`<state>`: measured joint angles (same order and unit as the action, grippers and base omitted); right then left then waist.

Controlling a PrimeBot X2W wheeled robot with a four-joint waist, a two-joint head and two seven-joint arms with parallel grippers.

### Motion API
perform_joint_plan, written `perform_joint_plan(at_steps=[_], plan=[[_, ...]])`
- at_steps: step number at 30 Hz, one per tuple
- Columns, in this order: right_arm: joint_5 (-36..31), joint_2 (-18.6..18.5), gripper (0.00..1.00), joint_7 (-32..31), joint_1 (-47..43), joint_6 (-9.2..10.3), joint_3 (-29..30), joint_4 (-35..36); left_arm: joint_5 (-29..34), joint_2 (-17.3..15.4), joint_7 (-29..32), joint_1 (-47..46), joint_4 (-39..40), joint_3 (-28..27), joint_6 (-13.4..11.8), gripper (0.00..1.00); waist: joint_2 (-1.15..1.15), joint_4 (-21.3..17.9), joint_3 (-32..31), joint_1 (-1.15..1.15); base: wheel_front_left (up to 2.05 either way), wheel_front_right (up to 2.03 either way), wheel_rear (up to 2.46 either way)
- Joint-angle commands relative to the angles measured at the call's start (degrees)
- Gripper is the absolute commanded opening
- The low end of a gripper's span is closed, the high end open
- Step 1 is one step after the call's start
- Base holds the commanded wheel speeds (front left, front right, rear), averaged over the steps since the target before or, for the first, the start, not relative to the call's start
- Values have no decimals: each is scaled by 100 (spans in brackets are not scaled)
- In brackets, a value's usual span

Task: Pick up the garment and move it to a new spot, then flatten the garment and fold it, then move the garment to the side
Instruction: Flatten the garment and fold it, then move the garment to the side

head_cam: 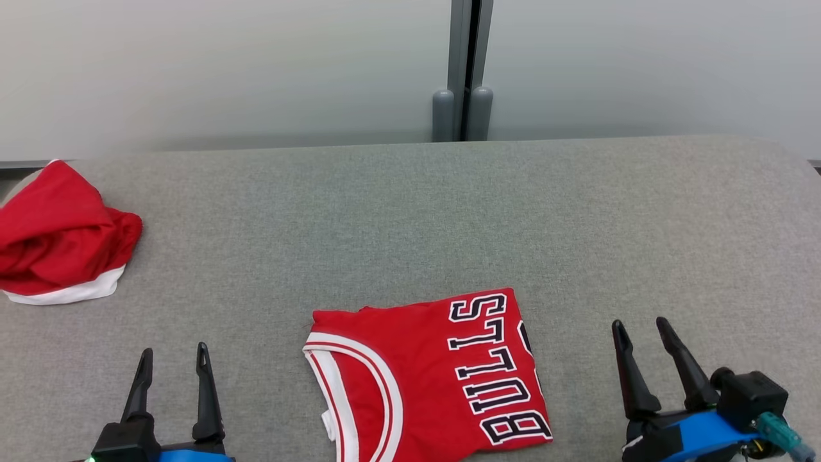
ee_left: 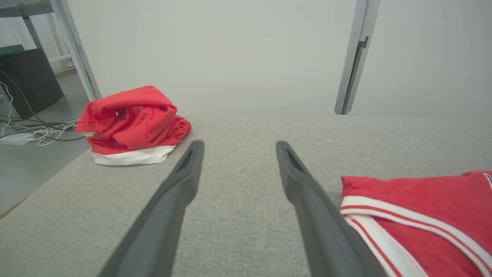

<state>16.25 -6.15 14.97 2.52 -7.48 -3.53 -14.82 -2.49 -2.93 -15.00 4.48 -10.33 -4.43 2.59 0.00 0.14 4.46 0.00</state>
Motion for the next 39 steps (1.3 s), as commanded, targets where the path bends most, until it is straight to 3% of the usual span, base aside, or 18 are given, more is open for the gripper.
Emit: perform_joint_plan(at_steps=[1, 7, 14, 39], plan=[[-84, 26, 100, 28, -84, -4, 35, 59, 35, 6, -25, -80, -2, 21, 28, 100, 0, 12, -27, 0, 0, 0, 0], [-399, 237, 100, 29, -369, -4, 89, 143, 50, 7, -26, 20, -3, 36, 24, 100, 0, 75, -186, 0, 0, 0, 0], [-705, 312, 100, 29, -424, -4, 59, -226, 44, 5, -25, 79, -30, 40, 42, 100, 0, 159, -268, 0, 0, 0, 0], [-820, 323, 100, 30, -423, -4, 190, -245, 68, -25, -25, -19, -474, 123, -66, 100, 0, 216, -433, 0, 0, 0, 0]])
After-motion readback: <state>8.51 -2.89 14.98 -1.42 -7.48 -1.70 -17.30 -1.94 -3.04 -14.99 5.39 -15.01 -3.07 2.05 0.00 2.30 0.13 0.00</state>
